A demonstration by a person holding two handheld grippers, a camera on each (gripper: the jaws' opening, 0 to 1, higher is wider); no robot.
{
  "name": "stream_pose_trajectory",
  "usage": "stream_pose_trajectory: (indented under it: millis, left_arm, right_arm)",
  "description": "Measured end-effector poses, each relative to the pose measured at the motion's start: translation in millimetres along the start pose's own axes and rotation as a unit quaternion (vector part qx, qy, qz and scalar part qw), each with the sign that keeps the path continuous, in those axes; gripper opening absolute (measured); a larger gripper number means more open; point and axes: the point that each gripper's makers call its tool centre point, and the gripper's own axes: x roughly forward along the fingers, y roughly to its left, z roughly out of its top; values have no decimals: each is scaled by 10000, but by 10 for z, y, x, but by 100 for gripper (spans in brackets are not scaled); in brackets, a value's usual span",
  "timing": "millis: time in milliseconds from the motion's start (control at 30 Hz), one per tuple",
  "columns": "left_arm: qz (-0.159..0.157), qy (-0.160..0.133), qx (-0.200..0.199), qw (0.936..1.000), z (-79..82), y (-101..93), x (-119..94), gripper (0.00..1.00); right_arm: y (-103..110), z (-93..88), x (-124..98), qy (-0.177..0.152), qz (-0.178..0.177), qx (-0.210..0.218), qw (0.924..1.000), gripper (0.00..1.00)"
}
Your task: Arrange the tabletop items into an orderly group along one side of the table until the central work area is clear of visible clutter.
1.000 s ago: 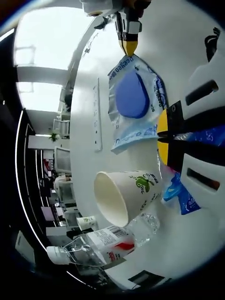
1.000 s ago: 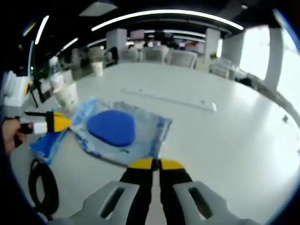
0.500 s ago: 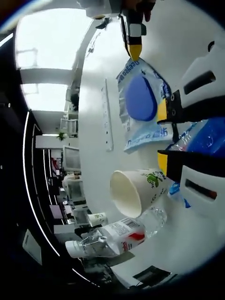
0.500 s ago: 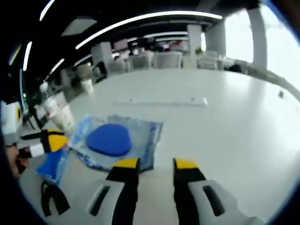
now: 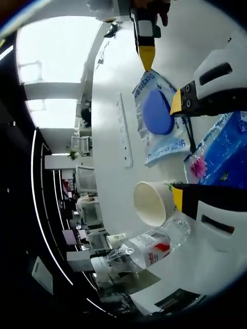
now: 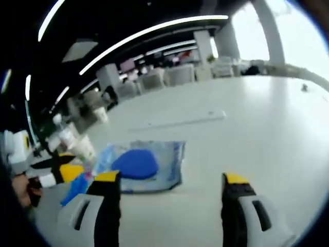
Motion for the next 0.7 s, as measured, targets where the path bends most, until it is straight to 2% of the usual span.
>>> stream_pose_trajectory:
  millis: [100, 267, 433, 600, 700]
  left_arm:
    - [-15, -40, -2, 10000, 35, 31, -67, 66]
    - [-56, -15, -4, 10000, 46, 114, -185, 78]
    - [-127, 7, -35, 9999, 63, 175, -290, 93]
    - [-213, -28, -60, 9998, 87, 240, -383, 99]
    - [-227, -80, -153, 9996, 111, 291, -440, 99]
  right_arm:
    - [145, 53, -56, -145, 215, 78, 9996, 93]
    - [343, 46, -134, -109, 412, 7, 9991, 99]
    - [517, 20, -230, -36, 707, -111, 9974, 100]
    - [650, -29, -335, 63, 892, -258, 9957, 100]
    - [714, -50, -387, 103, 972, -327, 9947, 100]
